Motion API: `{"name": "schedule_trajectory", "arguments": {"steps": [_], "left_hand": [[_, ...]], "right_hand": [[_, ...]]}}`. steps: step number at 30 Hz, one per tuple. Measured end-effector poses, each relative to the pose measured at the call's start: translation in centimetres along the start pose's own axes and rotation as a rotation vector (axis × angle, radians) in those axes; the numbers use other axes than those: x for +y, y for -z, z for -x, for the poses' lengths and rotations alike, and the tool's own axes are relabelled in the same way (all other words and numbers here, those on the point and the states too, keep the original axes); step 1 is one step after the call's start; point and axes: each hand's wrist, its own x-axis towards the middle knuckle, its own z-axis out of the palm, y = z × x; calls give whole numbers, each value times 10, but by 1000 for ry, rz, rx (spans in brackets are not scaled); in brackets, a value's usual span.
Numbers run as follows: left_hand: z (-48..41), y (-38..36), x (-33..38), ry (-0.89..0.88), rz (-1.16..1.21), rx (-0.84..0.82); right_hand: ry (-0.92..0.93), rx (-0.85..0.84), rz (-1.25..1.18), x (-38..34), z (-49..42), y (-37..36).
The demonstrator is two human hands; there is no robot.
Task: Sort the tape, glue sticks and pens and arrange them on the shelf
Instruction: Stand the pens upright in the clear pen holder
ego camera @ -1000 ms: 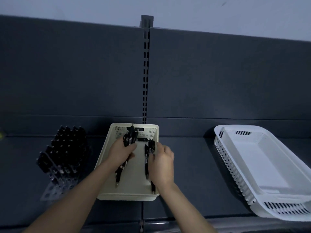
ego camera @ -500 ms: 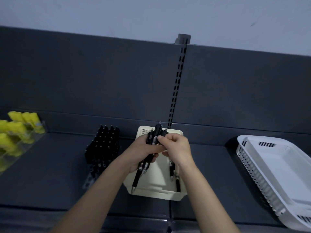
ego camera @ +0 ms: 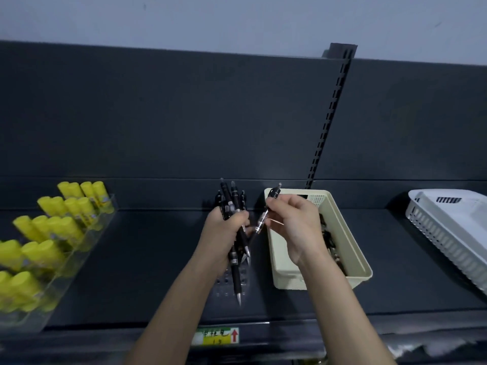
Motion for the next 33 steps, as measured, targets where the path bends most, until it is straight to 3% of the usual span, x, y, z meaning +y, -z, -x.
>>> {"name": "schedule_trajectory", "arguments": {"steps": [7, 11, 14, 19, 23, 33], "left_hand": [[9, 49, 7, -103, 253, 228], [7, 76, -11, 107, 568, 376], [7, 90, -30, 293, 684, 411], [12, 98, -60, 336, 666, 458], [13, 99, -64, 307, 657, 479], [22, 89, -71, 228, 531, 470]], "right_hand": [[167, 82, -36, 12, 20, -37], [116, 234, -165, 29, 25, -31], [141, 341, -12, 42, 23, -23], [248, 258, 411, 60, 17, -26], [315, 168, 616, 69, 18, -29], [349, 64, 739, 73, 10, -32]]}}
